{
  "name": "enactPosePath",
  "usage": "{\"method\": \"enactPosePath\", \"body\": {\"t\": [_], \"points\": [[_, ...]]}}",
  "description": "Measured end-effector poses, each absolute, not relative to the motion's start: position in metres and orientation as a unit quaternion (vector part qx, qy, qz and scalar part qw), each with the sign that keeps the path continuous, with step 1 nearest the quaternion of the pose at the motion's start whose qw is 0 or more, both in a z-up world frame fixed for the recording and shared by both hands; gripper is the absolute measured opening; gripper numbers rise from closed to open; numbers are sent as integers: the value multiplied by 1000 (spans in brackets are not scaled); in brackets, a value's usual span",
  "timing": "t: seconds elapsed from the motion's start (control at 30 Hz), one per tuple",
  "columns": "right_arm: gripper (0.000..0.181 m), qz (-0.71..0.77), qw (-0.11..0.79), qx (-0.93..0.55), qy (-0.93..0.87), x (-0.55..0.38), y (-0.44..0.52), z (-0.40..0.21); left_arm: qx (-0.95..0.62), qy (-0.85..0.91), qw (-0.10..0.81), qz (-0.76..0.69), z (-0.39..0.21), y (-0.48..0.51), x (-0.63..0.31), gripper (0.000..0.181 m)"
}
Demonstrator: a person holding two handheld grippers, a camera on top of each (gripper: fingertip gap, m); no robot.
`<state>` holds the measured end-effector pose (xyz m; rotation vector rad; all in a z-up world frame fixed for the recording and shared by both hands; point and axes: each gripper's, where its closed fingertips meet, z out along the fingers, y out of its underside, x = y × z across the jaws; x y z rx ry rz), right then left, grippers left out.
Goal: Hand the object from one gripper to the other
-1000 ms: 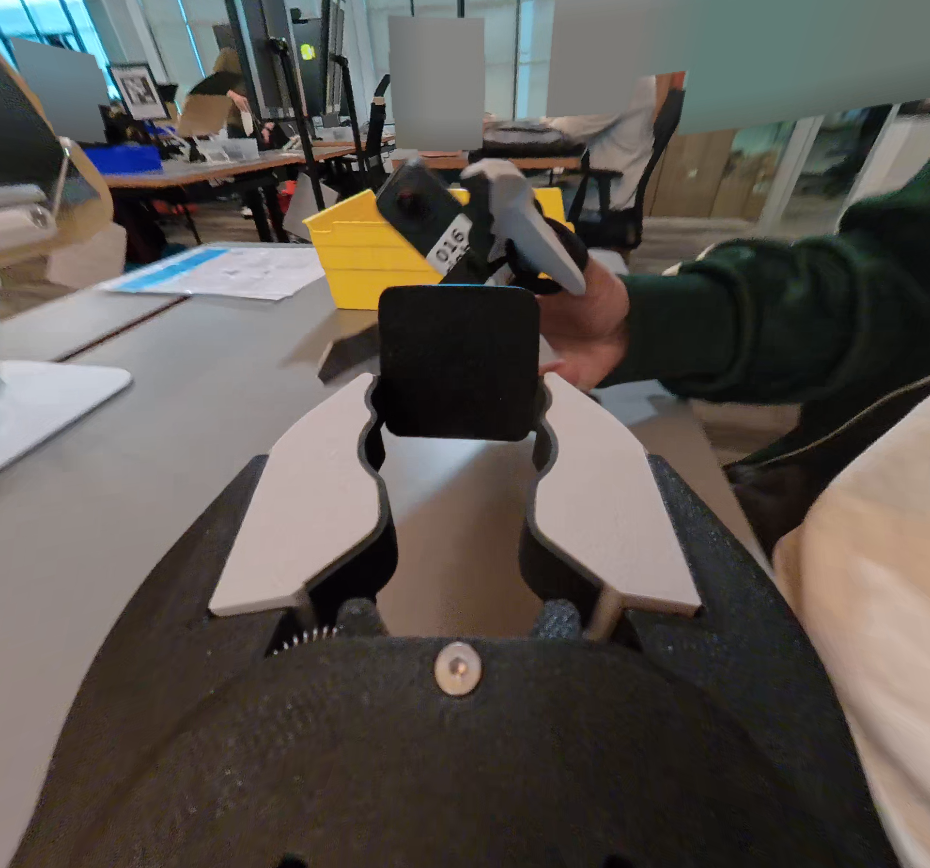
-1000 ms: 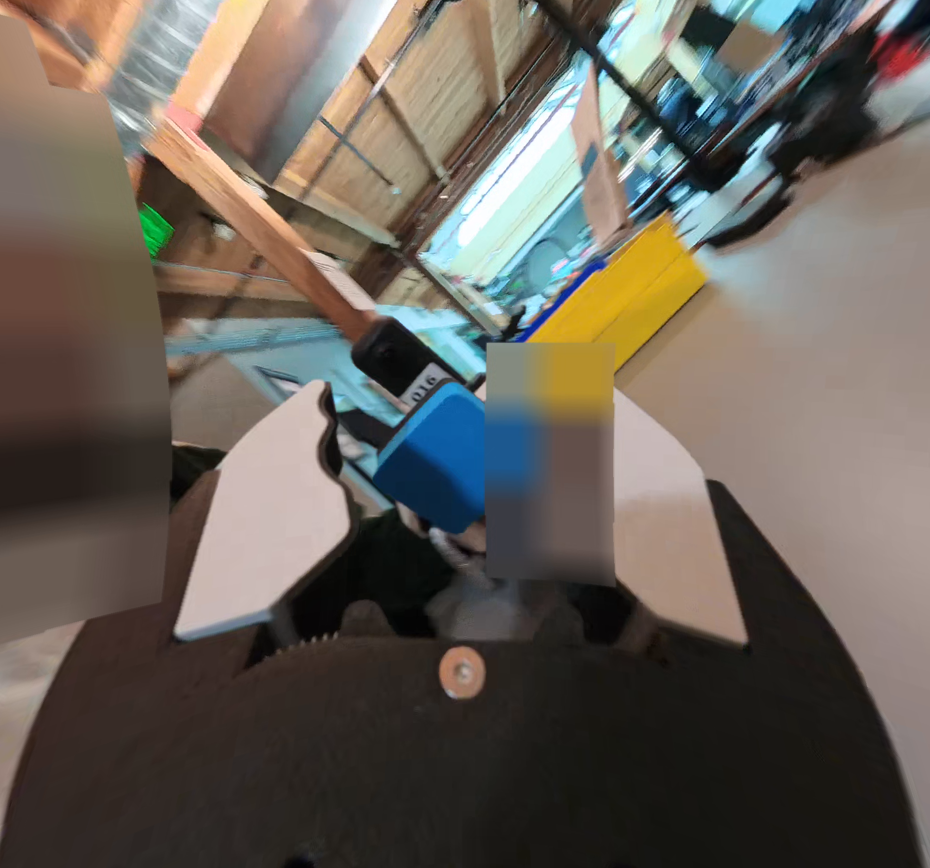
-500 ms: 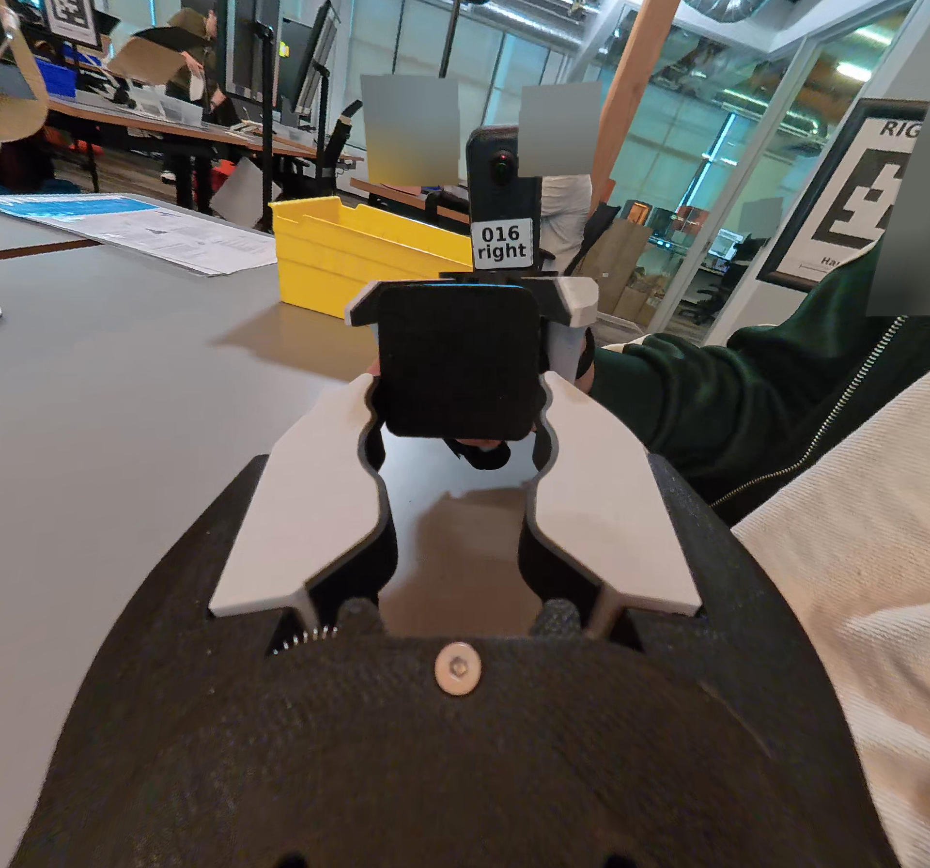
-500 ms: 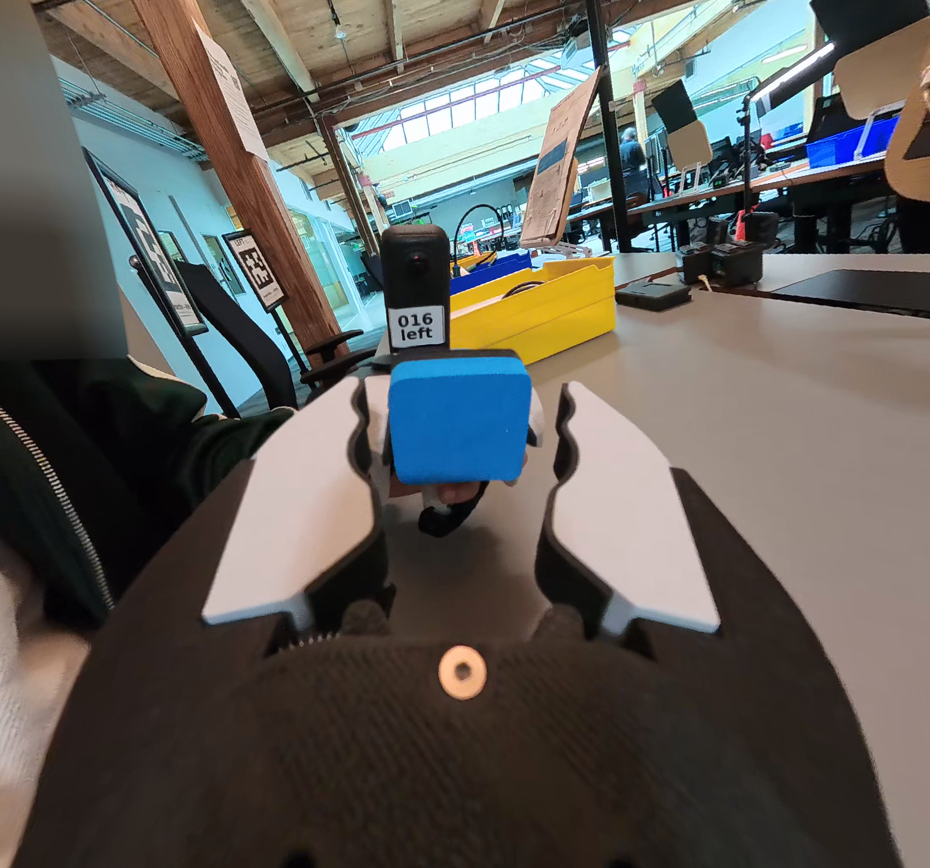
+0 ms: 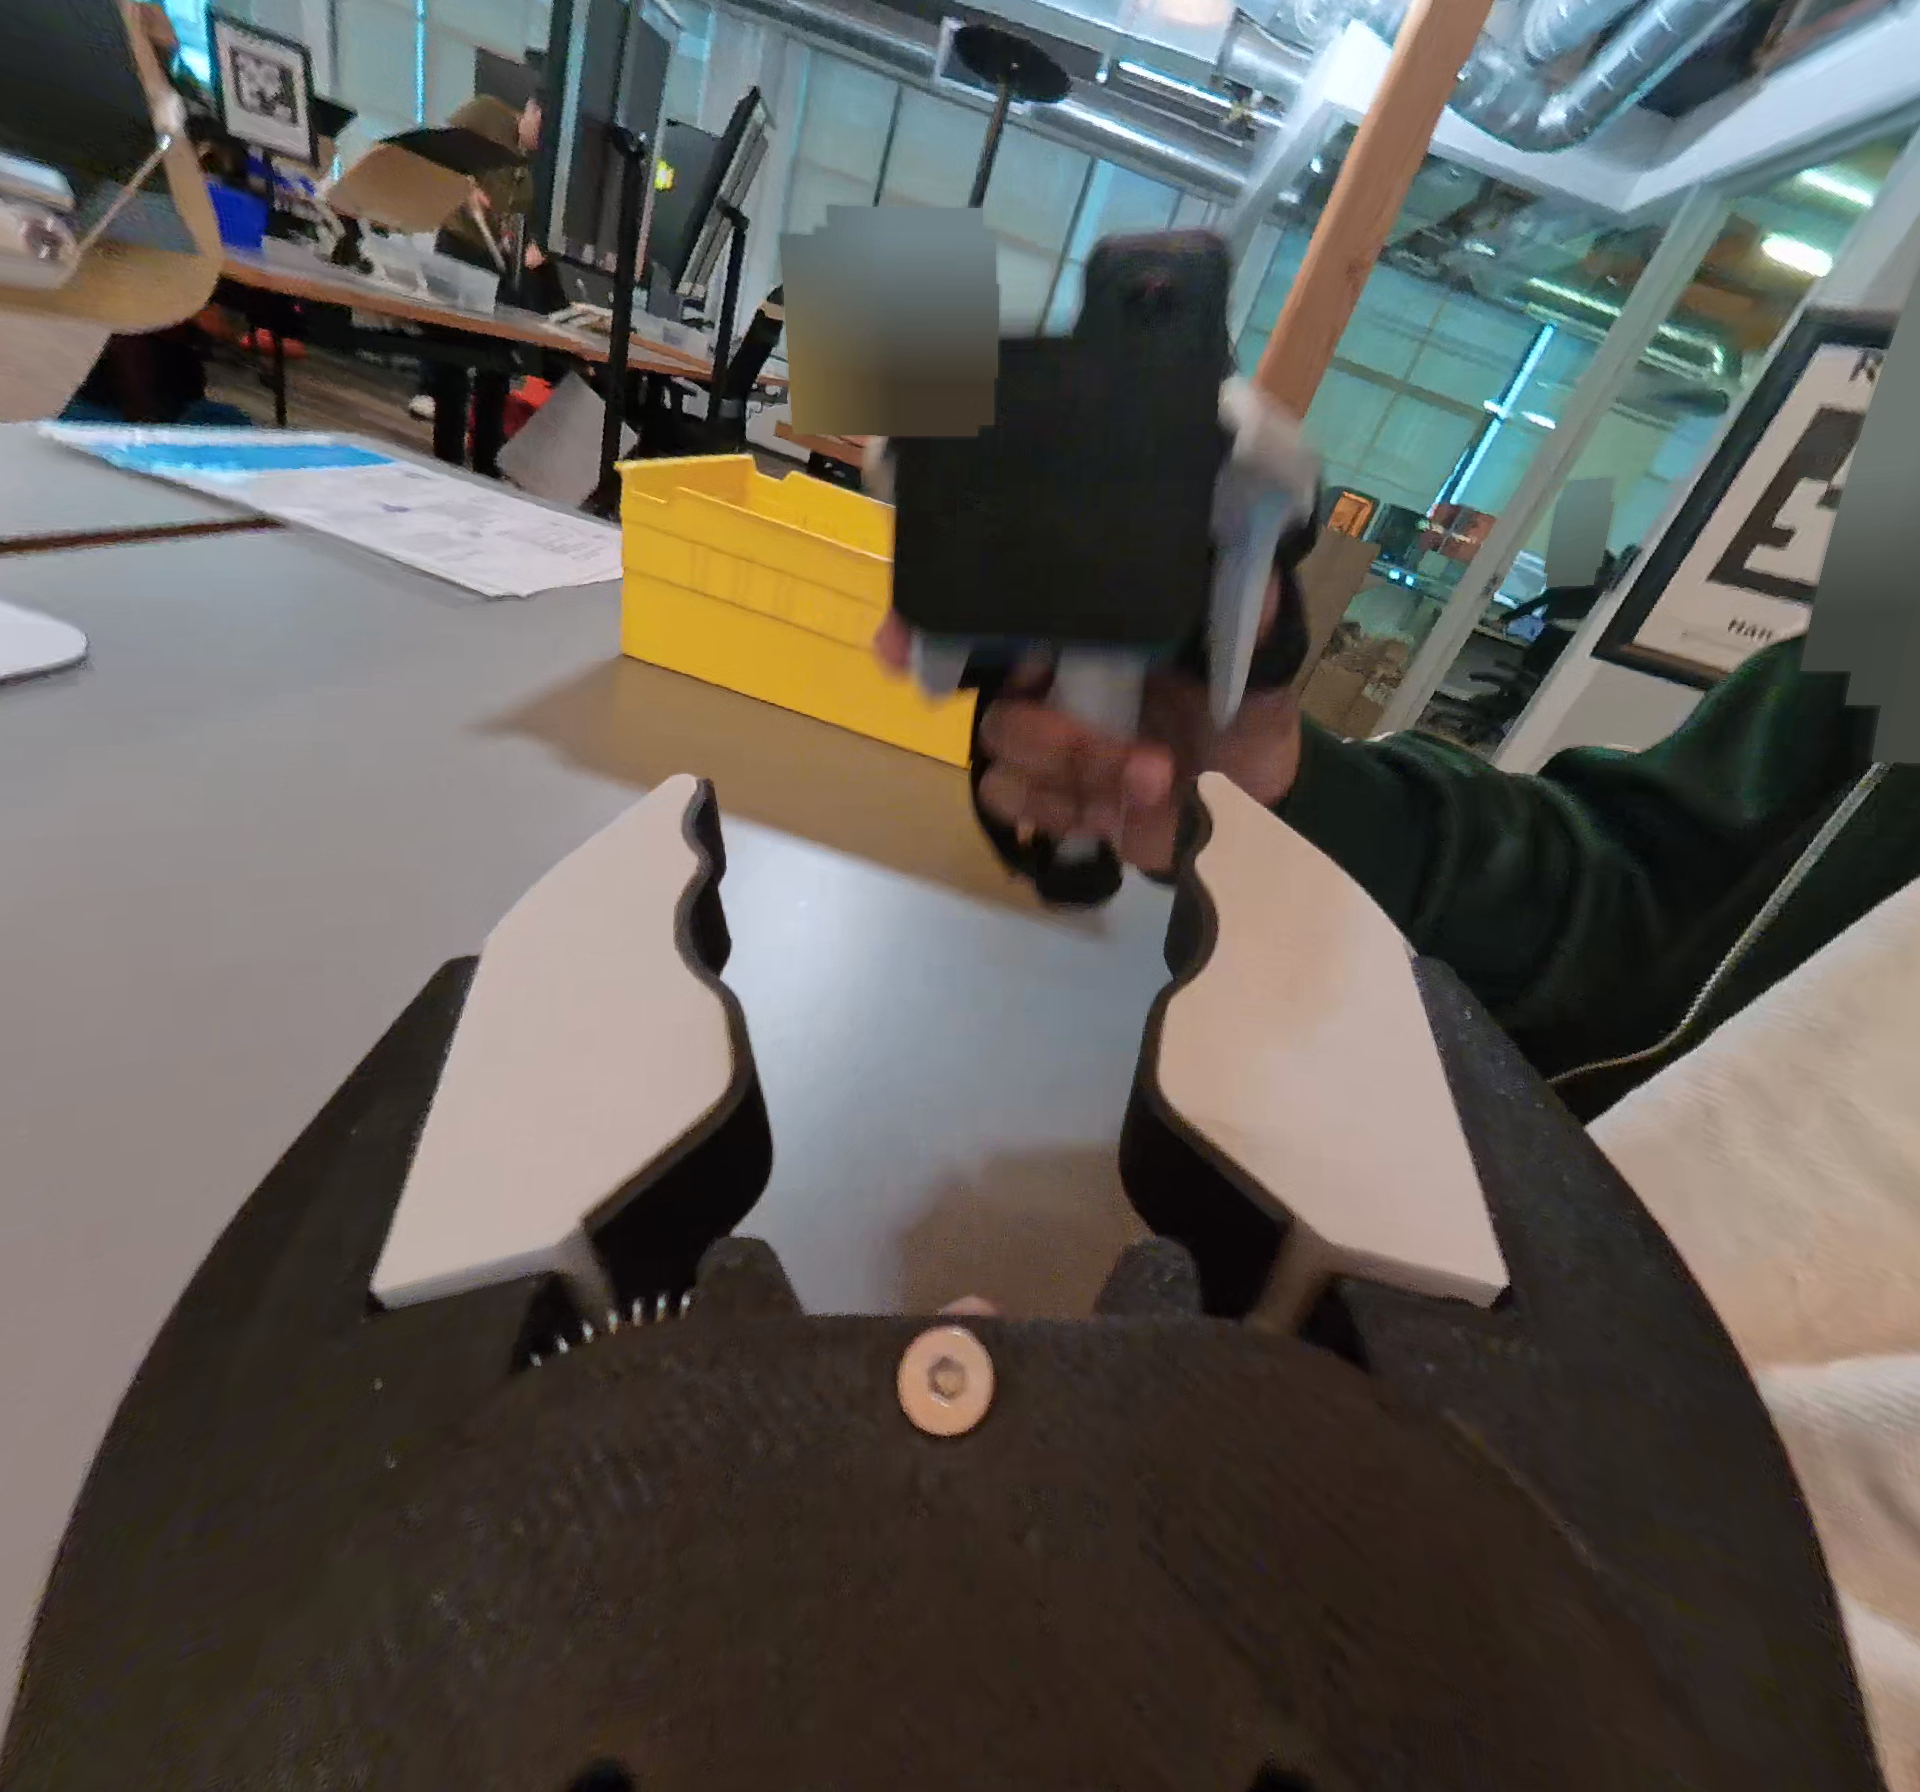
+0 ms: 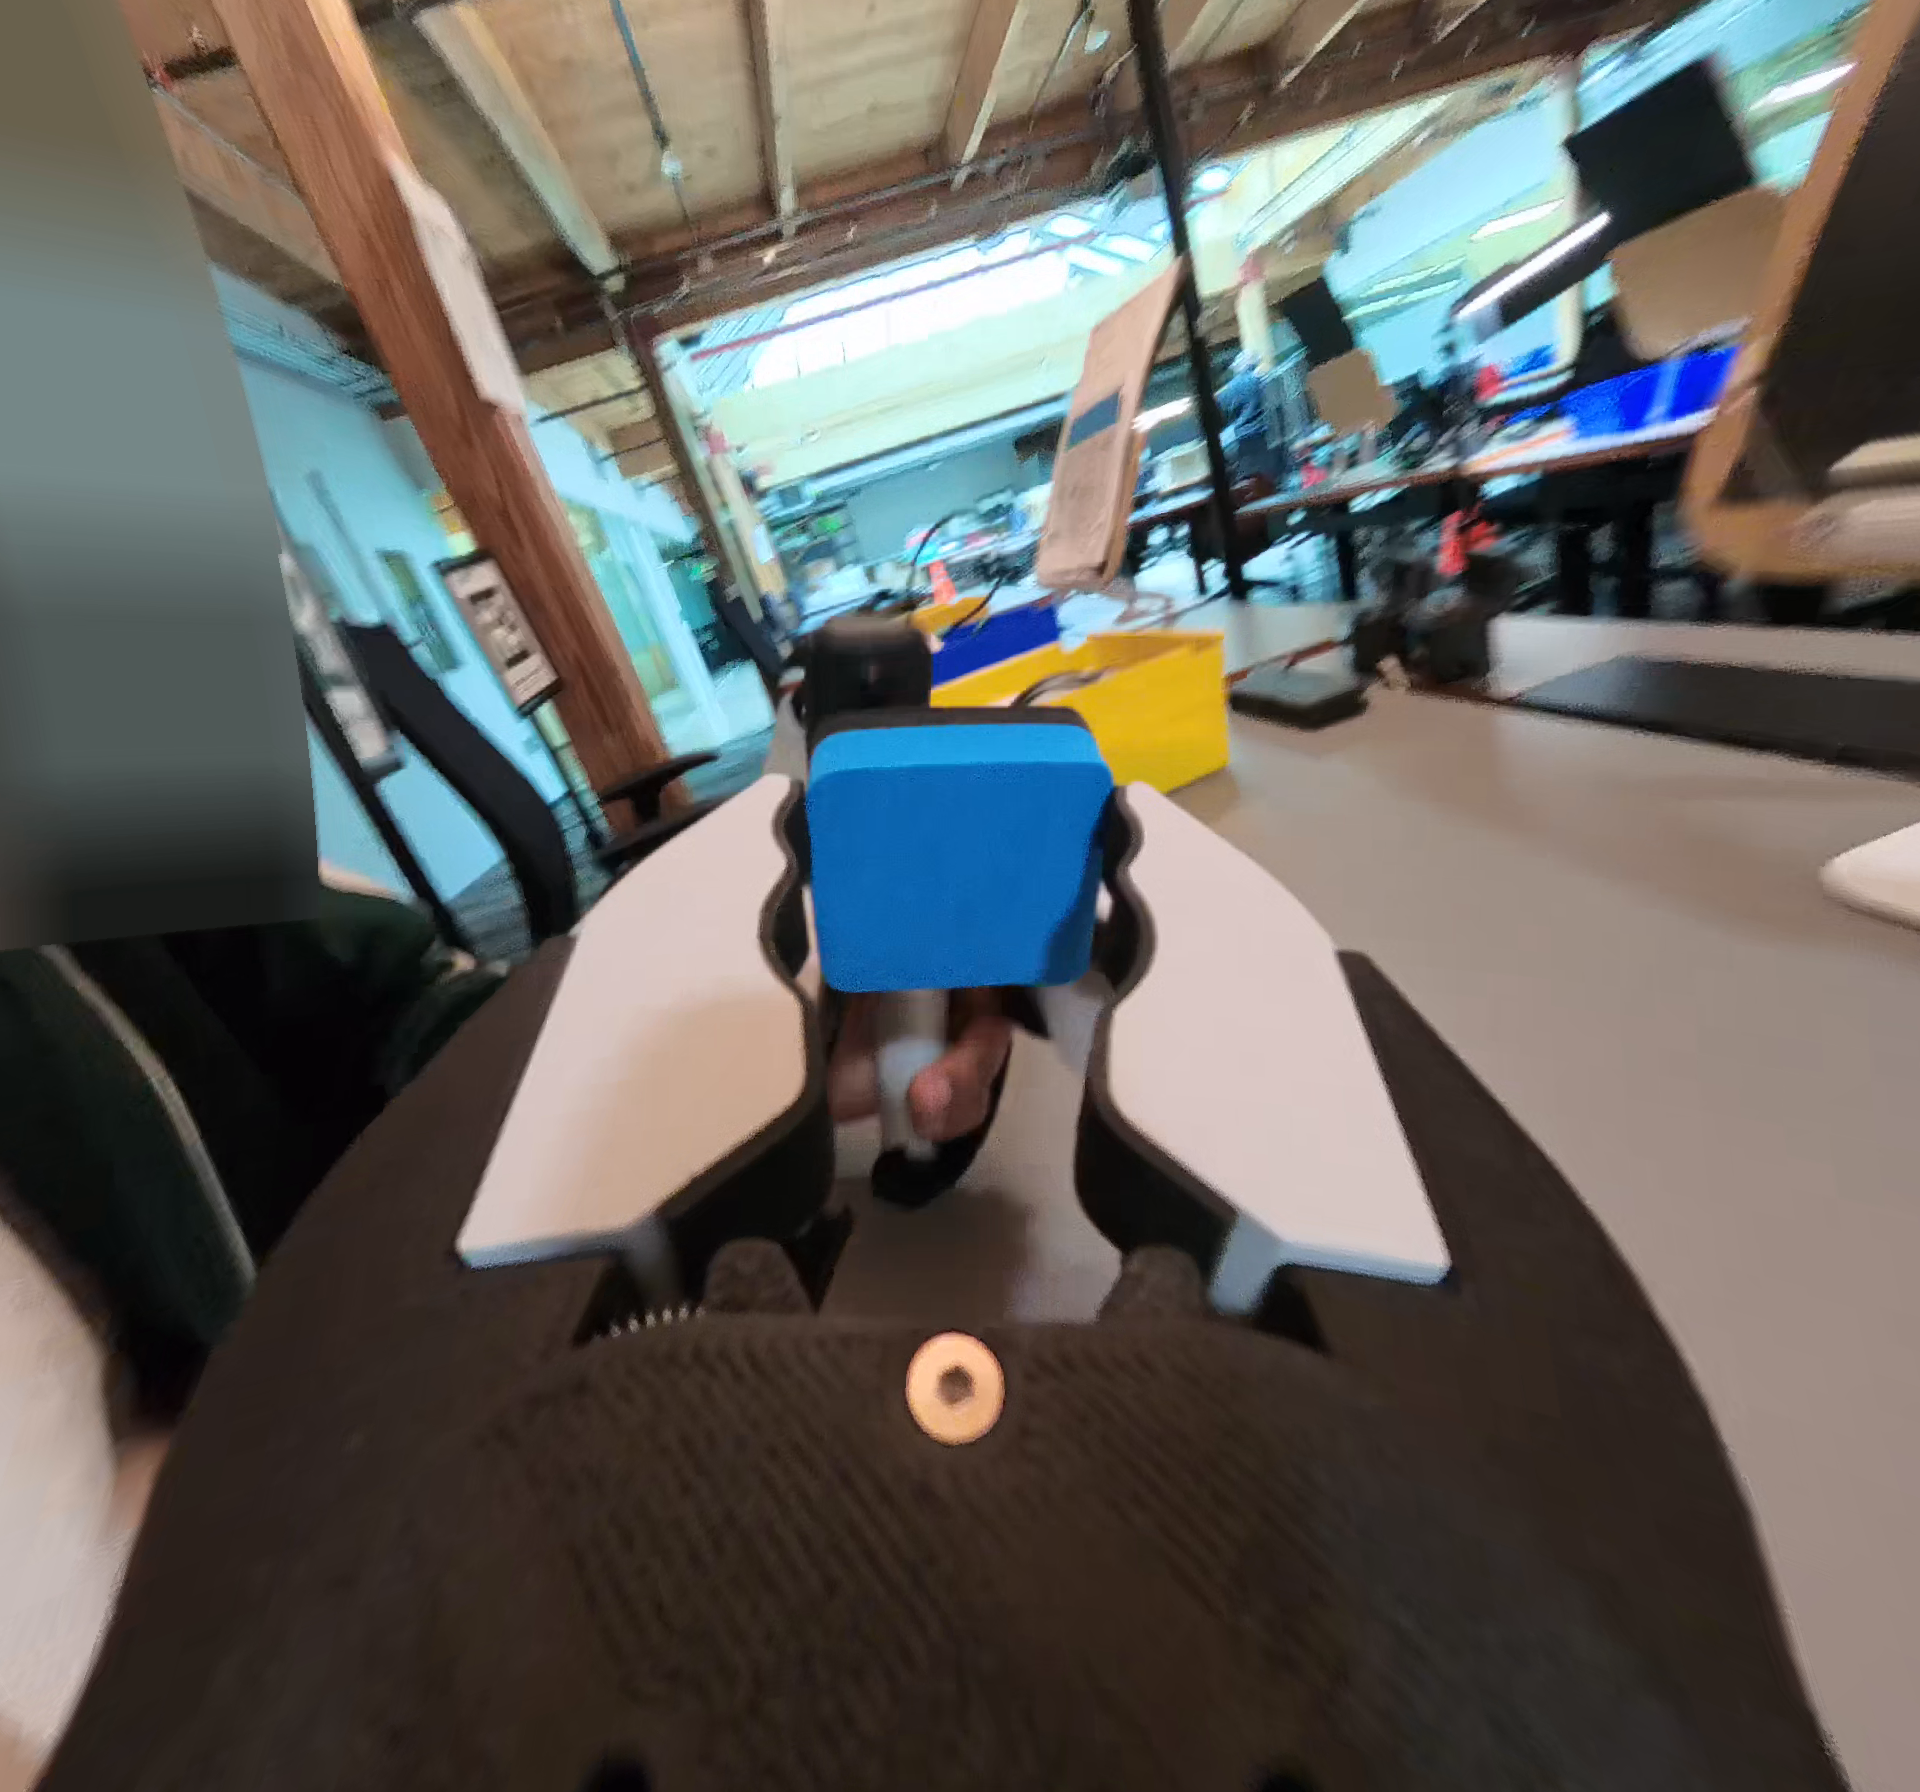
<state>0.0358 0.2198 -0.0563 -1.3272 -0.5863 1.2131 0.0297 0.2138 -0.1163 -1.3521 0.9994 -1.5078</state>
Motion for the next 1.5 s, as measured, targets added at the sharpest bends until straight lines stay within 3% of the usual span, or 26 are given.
{"method": "enactPosePath", "body": {"t": [0.1,0.2,0.27,0.37,0.5,0.87,1.03,1.1,1.23,1.5], "points": [[55,419,657,-580,-237,87,221,-2,-567,379,410,-606,-120,220,26,85],[55,202,710,-644,-202,180,227,31,-569,370,422,-601,-118,224,24,87],[55,60,680,-716,-145,259,229,22,-567,368,429,-599,-116,225,23,87],[56,-66,551,-831,-34,373,217,-41,-564,363,438,-598,-115,227,23,91],[55,-28,431,-899,72,436,199,-127,-564,363,437,-599,-115,224,27,94],[55,-90,338,-935,63,449,202,-191,-575,417,436,-552,-129,215,37,94],[56,-92,338,-935,63,448,204,-193,-576,409,444,-551,-127,220,33,94],[69,-94,340,-933,67,450,205,-194,-577,406,447,-550,-127,222,32,94],[69,-96,352,-928,80,452,205,-188,-583,404,439,-551,-128,223,31,91],[61,-76,473,-877,36,408,223,-105,-589,407,447,-536,-131,226,30,91]]}}
